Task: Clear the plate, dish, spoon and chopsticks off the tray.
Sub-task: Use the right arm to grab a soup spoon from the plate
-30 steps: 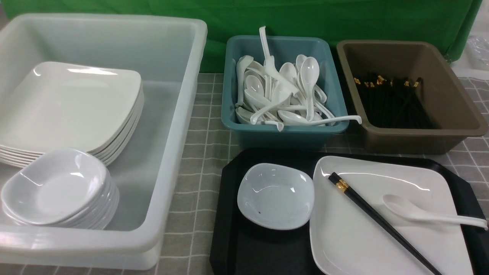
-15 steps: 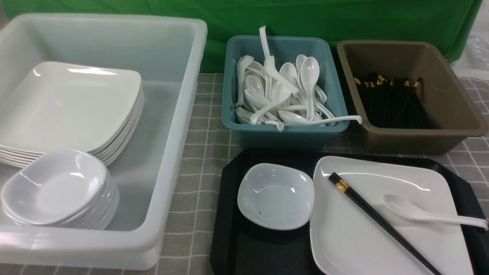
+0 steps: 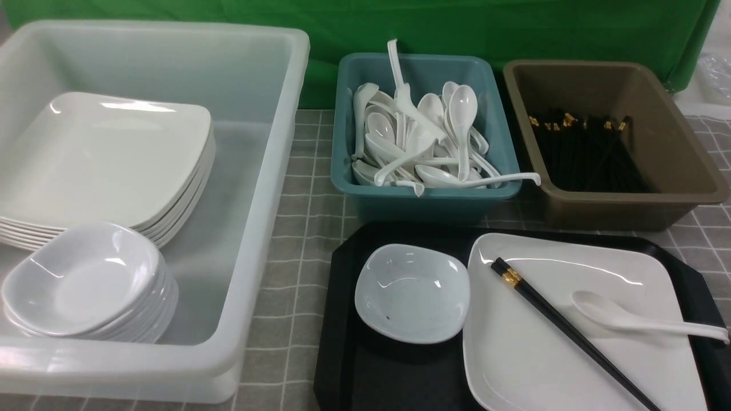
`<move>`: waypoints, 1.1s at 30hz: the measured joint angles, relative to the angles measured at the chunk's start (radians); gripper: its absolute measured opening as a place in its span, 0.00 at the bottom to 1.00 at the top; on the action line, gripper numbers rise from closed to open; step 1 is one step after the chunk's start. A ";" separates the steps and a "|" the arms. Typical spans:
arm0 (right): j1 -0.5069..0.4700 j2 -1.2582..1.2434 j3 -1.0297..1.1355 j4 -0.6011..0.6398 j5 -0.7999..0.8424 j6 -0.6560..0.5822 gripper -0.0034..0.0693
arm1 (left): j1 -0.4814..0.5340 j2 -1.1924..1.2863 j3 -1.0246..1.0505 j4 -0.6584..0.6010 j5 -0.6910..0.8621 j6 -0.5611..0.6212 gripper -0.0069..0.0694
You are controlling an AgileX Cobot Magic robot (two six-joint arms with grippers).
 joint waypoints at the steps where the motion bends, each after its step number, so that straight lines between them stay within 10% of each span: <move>1: 0.000 0.000 0.000 0.000 0.000 0.000 0.38 | -0.019 0.040 -0.044 -0.018 0.049 0.044 0.11; 4: 0.000 0.000 0.000 0.000 0.000 0.000 0.38 | -0.091 0.285 -0.194 -0.110 0.199 0.221 0.11; 18: 0.000 0.000 0.000 0.000 -0.011 0.001 0.38 | -0.596 0.727 -0.328 -0.079 0.123 0.331 0.11; 33: 0.014 0.017 -0.030 0.037 -0.374 0.503 0.35 | -0.627 0.579 -0.329 -0.045 0.177 0.344 0.11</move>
